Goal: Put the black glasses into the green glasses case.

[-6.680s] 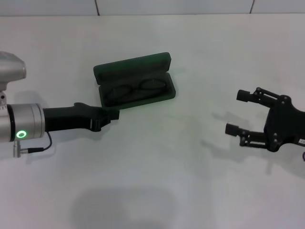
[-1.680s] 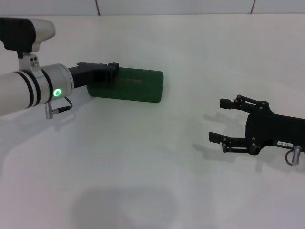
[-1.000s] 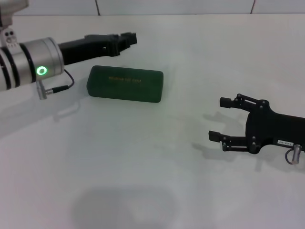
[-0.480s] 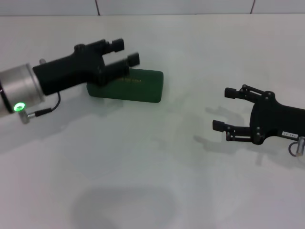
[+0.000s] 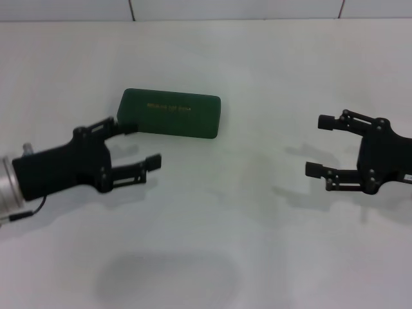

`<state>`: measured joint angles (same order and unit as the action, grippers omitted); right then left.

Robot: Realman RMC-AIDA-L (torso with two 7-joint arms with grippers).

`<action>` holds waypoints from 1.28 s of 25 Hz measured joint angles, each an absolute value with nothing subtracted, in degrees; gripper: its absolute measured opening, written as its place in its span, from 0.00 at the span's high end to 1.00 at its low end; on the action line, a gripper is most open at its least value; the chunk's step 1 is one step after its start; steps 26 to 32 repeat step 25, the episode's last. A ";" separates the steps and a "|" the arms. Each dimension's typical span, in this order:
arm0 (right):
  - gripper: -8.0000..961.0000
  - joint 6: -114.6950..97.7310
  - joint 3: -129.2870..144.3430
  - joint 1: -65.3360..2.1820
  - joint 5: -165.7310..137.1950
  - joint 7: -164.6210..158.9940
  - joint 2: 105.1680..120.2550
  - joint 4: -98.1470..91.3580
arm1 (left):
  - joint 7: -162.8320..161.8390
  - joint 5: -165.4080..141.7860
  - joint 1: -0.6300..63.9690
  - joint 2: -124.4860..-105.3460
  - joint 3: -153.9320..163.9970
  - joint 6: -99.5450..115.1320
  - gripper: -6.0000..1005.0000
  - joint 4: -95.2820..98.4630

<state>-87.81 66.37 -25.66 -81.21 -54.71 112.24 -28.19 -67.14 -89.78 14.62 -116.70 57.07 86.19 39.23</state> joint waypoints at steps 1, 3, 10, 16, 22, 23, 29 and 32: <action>0.08 -88.27 66.49 -25.54 -81.28 -55.01 111.95 -28.15 | -67.12 -90.27 14.12 -116.70 57.06 86.24 0.16 39.23; 0.08 -88.98 66.65 -25.36 -81.80 -55.11 111.50 -27.87 | -67.44 -92.08 12.91 -116.68 57.05 86.96 0.13 39.24; 0.08 -88.19 66.44 -24.76 -86.82 -55.10 112.38 -27.44 | -65.67 -96.39 9.57 -116.81 57.04 89.38 0.12 39.22; 0.08 -84.09 66.50 -24.51 -87.41 -55.02 113.61 -27.13 | -64.21 -97.11 9.36 -116.88 56.55 88.08 0.12 39.20; 0.08 -85.27 66.93 -24.43 -87.52 -54.90 113.91 -27.17 | -64.50 -97.24 9.80 -116.34 55.60 88.03 0.13 39.20; 0.08 -85.31 66.97 -24.44 -87.54 -54.89 113.98 -27.17 | -64.57 -97.46 9.82 -116.24 55.60 88.20 0.13 39.37; 0.08 -85.27 67.25 -24.48 -87.58 -54.89 114.22 -27.15 | -64.61 -97.68 9.85 -116.23 55.60 88.27 0.13 39.56; 0.08 -85.27 67.25 -24.48 -87.58 -54.89 114.22 -27.15 | -64.61 -97.68 9.85 -116.23 55.60 88.27 0.13 39.56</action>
